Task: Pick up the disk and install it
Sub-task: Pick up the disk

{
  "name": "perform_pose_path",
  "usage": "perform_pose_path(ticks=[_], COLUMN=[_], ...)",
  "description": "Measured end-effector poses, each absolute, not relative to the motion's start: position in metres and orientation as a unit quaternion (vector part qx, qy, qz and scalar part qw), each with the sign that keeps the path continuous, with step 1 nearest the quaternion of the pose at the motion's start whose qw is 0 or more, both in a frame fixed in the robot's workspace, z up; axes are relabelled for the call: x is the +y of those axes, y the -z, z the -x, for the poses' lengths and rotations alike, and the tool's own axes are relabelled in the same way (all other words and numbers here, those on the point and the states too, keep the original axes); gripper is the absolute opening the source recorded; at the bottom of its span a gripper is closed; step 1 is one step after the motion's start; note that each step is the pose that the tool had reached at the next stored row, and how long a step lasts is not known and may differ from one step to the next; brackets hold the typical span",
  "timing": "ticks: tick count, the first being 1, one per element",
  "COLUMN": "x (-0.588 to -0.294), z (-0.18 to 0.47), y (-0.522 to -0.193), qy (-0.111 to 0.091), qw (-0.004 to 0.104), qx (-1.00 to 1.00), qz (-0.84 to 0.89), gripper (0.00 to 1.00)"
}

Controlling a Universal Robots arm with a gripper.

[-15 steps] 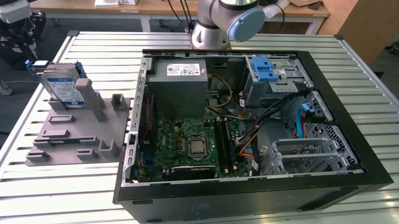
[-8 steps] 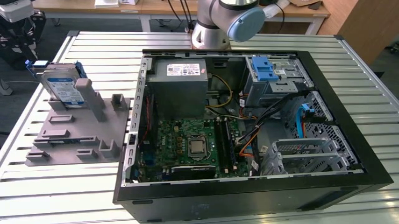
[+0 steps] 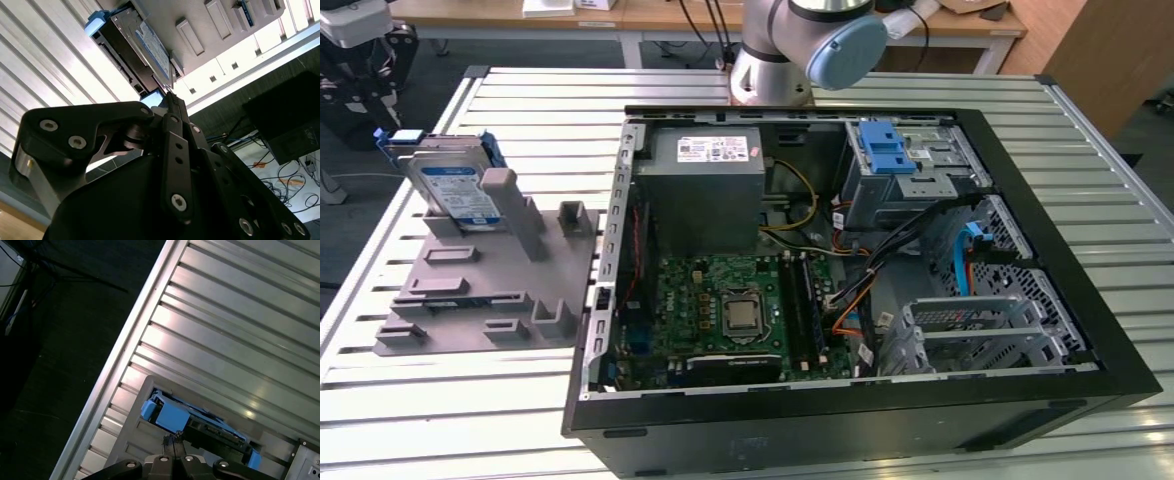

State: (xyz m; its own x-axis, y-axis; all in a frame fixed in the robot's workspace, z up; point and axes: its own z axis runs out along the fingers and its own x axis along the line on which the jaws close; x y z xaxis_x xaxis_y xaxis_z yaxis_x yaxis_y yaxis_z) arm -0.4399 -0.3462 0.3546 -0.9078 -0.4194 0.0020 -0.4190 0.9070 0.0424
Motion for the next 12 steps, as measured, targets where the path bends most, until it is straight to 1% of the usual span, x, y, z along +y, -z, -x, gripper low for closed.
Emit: perform_pose_path(ticks=[5,12], x=[-0.3462,-0.3462], z=[0.4399,0.44], y=[-0.3545,-0.3545], qy=[0.02,0.02], qw=[0.006,0.007], qx=[-0.976,-0.963], qz=[-0.219,-0.268], gripper=[0.11,0.11])
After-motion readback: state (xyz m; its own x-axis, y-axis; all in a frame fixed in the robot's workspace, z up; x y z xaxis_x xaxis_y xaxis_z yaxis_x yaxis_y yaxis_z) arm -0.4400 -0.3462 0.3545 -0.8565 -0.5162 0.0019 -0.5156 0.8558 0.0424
